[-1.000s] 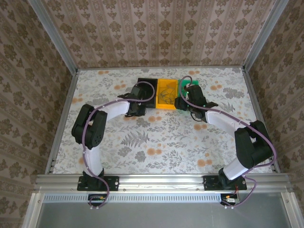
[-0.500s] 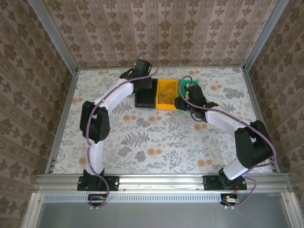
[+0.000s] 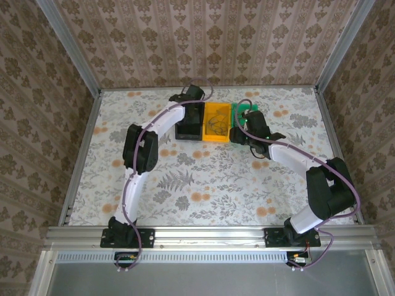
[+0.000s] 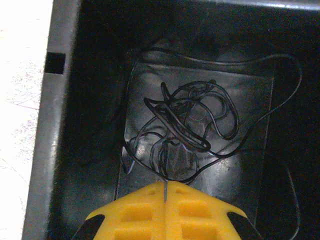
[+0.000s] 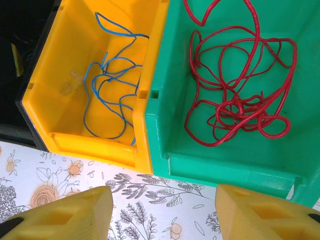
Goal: Untangle the cables
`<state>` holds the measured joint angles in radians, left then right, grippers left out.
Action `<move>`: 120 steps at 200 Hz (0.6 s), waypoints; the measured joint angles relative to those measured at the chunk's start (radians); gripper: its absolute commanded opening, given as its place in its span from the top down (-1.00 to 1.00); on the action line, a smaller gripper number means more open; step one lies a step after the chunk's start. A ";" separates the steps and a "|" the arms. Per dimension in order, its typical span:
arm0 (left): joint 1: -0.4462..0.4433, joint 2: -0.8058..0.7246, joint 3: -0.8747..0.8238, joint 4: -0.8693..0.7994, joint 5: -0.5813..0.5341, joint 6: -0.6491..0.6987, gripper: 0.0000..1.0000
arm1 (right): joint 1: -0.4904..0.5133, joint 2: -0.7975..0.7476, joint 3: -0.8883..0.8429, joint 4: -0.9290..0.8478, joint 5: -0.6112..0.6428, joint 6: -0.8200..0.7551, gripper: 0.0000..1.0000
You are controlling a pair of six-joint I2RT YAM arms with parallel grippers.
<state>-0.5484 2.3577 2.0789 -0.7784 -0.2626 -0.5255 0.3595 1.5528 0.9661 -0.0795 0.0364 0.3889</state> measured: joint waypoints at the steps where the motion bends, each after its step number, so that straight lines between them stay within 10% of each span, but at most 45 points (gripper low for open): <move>1: 0.000 0.000 0.000 0.000 0.000 -0.001 1.00 | 0.000 0.000 0.000 0.000 0.000 0.000 -0.14; 120: -0.010 0.089 0.026 -0.027 -0.026 -0.116 1.00 | -0.002 -0.002 -0.011 -0.015 0.001 0.000 -0.15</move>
<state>-0.5579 2.4462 2.1048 -0.8055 -0.2886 -0.6411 0.3576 1.5509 0.9554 -0.0944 0.0372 0.3893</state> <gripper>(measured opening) 0.051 0.576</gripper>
